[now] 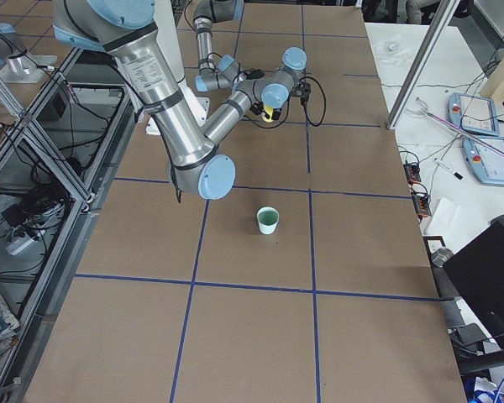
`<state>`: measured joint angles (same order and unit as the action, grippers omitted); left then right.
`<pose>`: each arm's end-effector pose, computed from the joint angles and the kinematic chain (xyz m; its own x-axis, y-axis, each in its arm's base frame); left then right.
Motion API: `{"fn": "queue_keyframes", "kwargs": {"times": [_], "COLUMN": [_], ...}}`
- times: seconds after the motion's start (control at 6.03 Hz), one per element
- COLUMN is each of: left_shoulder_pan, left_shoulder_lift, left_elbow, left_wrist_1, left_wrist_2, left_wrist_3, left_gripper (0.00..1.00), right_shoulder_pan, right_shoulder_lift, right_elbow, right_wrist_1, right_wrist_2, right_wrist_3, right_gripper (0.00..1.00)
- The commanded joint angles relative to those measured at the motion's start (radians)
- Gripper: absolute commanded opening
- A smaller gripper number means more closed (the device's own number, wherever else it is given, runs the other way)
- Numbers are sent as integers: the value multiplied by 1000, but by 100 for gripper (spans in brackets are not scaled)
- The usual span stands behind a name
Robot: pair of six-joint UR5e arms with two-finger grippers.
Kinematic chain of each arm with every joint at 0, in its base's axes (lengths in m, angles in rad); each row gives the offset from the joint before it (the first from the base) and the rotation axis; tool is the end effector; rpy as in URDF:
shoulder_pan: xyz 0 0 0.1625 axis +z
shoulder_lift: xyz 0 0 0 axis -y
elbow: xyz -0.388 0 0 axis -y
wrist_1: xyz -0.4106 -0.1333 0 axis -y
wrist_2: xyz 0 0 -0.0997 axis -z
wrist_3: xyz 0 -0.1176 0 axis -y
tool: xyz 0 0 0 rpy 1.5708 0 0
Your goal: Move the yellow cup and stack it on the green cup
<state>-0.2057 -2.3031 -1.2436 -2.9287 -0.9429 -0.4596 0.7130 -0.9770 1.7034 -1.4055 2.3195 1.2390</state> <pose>0.6548 -0.3434 0.1732 0.5711 0.6218 -0.5360 0.4913 0.2642 0.8299 -0.4596 -0.4679 0.1879 0.4748 0.0951 0.8750 0.0805 0.9853 -0.1507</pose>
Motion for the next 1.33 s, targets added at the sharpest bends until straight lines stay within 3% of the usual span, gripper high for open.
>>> {"fn": "queue_keyframes", "kwargs": {"times": [0.0,0.33,0.5,0.83,0.99,1.16], "left_shoulder_pan": [2,2,2,2,2,2], "left_shoulder_lift": [-9,-21,-21,-21,-19,-19], "left_elbow": [-7,-7,-5,-5,-5,-7], "left_wrist_1": [2,0,2,2,2,2], "left_wrist_2": [-5,-4,-4,-4,-4,-4], "left_wrist_3": [48,47,47,47,48,47], "left_gripper": [25,26,26,26,29,33], "right_shoulder_pan": [-36,-47,-47,-49,-50,-50], "right_shoulder_lift": [1,0,-2,-14,-14,-14], "right_elbow": [1,2,7,12,13,13], "right_wrist_1": [16,36,37,65,65,65], "right_wrist_2": [-75,-97,-103,-112,-114,-115], "right_wrist_3": [-42,-44,-44,-44,-44,-41], "right_gripper": [100,97,79,69,51,26]}}
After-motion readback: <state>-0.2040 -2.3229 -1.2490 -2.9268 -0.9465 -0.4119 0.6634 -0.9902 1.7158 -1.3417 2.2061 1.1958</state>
